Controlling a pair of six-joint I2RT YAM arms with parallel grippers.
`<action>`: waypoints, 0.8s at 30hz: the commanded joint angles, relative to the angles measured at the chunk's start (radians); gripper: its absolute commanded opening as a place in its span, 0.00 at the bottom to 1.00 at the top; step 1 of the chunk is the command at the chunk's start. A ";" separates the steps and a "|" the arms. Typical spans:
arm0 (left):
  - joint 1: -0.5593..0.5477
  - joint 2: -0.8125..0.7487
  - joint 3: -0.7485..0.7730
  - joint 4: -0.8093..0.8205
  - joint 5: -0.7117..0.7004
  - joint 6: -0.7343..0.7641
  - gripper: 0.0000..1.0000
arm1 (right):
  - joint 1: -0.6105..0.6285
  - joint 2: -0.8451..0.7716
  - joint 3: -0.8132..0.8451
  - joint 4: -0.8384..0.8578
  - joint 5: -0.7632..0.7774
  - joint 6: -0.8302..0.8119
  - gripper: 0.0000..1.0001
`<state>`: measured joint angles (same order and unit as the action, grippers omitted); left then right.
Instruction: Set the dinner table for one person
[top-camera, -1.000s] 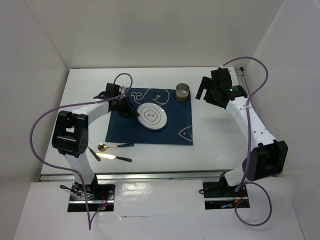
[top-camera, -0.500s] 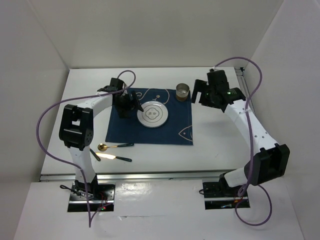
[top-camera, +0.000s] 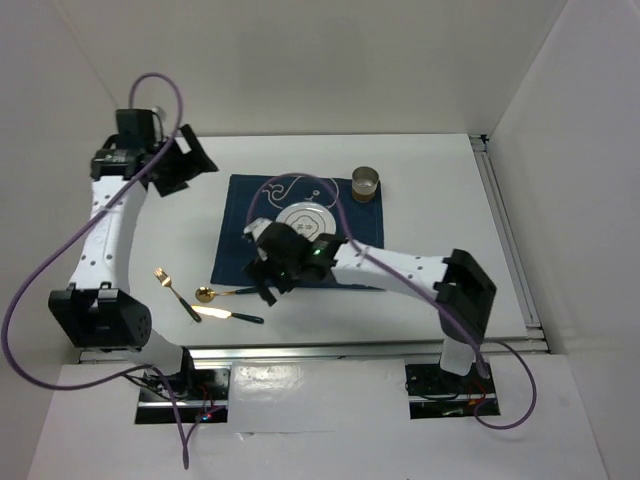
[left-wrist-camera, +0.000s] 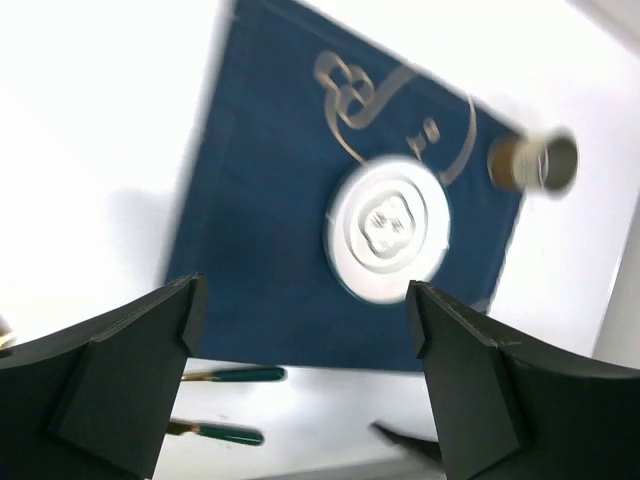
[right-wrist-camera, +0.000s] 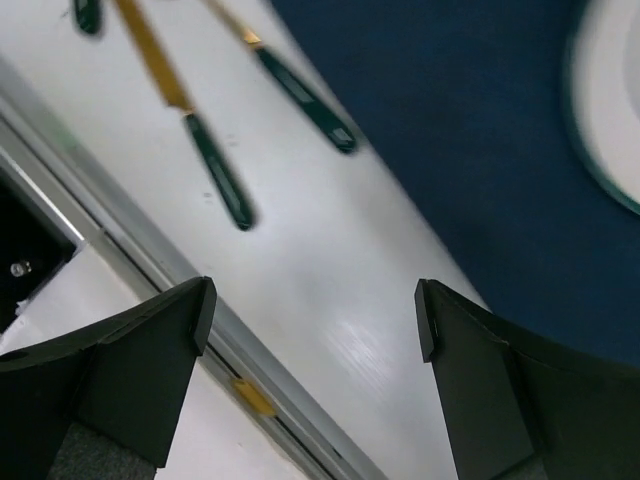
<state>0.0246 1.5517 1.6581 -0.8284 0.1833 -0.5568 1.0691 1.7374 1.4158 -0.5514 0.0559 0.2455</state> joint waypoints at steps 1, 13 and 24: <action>0.121 -0.071 0.058 -0.176 -0.062 0.023 1.00 | 0.083 0.140 0.087 0.114 -0.027 -0.078 0.92; 0.242 -0.200 -0.146 -0.121 0.134 0.014 0.99 | 0.167 0.421 0.232 0.123 0.008 -0.138 0.86; 0.242 -0.200 -0.107 -0.132 0.133 0.028 0.99 | 0.167 0.409 0.169 0.154 -0.014 -0.167 0.19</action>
<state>0.2615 1.3678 1.5040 -0.9672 0.2977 -0.5495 1.2373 2.1674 1.6028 -0.4278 0.0555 0.0937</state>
